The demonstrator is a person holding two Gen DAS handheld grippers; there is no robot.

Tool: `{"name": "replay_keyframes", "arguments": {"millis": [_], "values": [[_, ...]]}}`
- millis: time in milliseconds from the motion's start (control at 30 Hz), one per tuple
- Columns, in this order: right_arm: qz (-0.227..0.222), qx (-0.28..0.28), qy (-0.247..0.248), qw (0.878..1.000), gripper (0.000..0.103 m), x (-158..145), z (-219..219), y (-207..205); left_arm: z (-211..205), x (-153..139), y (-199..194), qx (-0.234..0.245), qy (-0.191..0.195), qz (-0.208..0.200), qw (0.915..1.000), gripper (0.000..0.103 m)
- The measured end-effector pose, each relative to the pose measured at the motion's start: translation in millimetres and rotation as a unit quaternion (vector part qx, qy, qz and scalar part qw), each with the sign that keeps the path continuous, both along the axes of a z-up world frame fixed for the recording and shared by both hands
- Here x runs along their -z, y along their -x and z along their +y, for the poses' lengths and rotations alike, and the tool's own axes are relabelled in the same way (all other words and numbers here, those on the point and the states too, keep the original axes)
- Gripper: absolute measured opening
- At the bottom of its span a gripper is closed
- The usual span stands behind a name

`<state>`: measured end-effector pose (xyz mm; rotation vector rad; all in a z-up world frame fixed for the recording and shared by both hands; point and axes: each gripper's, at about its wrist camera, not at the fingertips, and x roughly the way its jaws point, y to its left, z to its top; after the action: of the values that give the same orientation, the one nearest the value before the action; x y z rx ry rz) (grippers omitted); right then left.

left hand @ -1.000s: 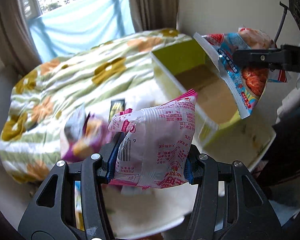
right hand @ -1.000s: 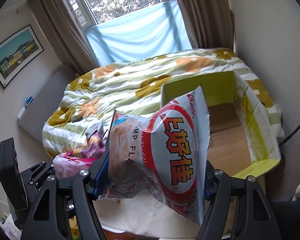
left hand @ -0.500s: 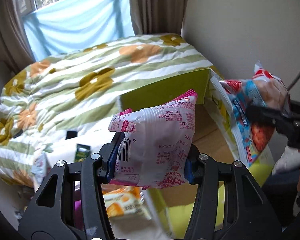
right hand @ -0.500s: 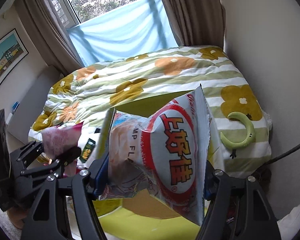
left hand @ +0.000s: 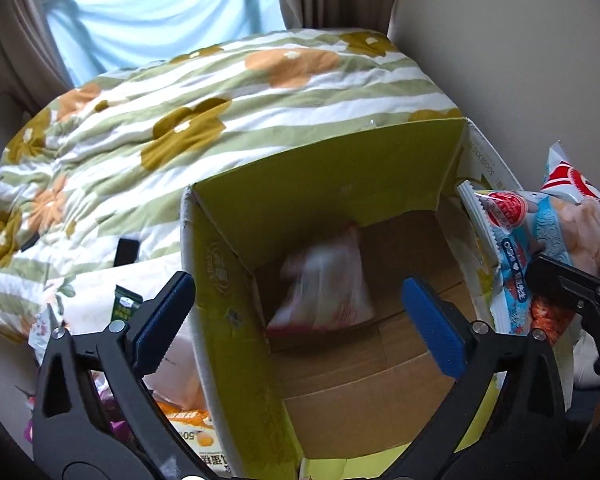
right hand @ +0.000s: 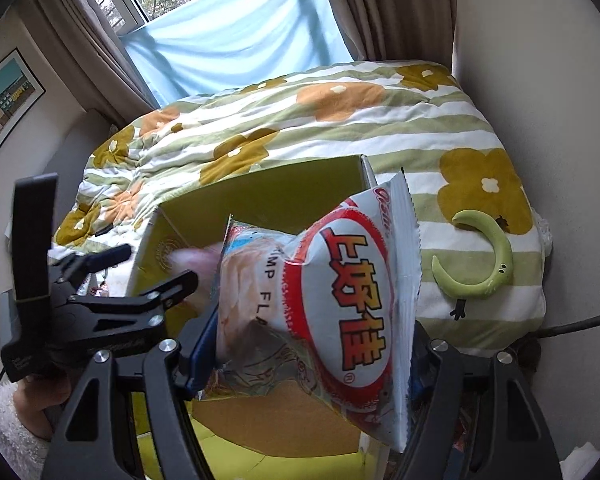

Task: Organize snacks
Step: 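Carry both packets over the yellow box and open both tools to drop them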

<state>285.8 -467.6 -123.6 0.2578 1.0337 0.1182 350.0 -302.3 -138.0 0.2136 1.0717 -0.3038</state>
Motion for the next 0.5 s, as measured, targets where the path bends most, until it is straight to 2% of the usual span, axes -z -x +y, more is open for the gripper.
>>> {"name": "replay_keyframes", "arguments": {"millis": [167, 300, 500], "values": [[0.009, -0.005, 0.013, 1.0, 0.069, 10, 4, -2, 16, -1, 15, -0.016, -0.004, 0.006, 0.9998, 0.102], [0.011, -0.007, 0.002, 1.0, 0.069, 10, 6, -6, 28, -6, 29, -0.025, -0.001, 0.006, 0.9997, 0.102], [0.007, -0.035, 0.002, 0.999, 0.07, 8, 21, -32, 36, -7, 39, -0.029, -0.008, 0.003, 0.9996, 0.102]]}}
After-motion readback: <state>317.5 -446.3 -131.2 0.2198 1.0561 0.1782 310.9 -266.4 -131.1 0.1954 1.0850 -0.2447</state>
